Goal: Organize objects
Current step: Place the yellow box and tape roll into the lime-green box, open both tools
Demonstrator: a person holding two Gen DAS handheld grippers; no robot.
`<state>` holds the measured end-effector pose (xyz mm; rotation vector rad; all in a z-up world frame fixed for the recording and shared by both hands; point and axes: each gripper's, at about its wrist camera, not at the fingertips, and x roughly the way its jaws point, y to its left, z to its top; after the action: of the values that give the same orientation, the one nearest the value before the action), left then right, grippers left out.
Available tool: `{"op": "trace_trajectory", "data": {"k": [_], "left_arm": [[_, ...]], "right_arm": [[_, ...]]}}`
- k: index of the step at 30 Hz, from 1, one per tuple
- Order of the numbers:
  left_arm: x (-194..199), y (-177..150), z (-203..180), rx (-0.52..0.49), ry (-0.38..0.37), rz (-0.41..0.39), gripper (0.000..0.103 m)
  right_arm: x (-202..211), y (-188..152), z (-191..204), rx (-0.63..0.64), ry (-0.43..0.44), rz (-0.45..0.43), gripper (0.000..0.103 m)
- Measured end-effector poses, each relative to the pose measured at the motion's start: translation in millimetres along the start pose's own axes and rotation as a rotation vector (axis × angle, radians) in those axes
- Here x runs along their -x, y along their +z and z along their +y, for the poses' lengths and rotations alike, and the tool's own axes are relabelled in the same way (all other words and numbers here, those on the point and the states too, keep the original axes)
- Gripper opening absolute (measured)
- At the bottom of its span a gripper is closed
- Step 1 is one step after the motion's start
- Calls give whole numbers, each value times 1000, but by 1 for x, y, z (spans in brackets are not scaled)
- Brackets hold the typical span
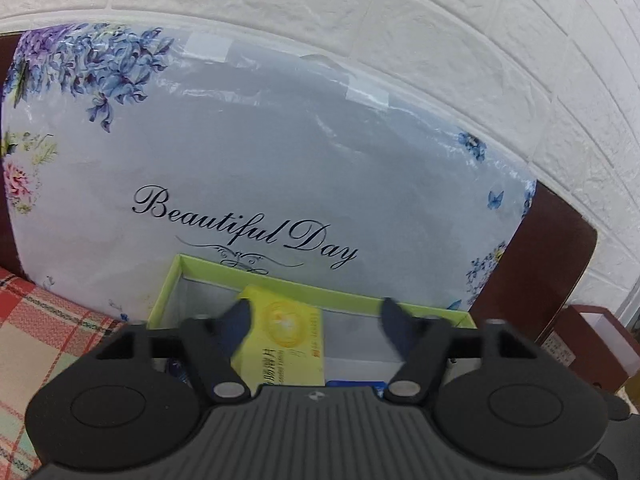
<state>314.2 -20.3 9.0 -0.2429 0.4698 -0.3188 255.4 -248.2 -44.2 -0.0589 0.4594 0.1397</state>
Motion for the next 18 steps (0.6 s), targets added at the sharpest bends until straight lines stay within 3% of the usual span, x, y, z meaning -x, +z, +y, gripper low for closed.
{"op": "trace_trajectory", "data": {"k": [2,5,14,18], "left_arm": [[11,-5,0,-23,-15,-48,88],[25,-6,-2,-39,-13,-34,89],[96,-21,-28,7,12,32,89],[131,-37,-42,-25,57,43,89]], "right_arm": [[6,-3,2,13,-9,-10,89],[19,-8,6,12,-14,-23,98],[82,-13,17,-4,-8,-39,103],[119,-25,19,-28,6,-52,103]]}}
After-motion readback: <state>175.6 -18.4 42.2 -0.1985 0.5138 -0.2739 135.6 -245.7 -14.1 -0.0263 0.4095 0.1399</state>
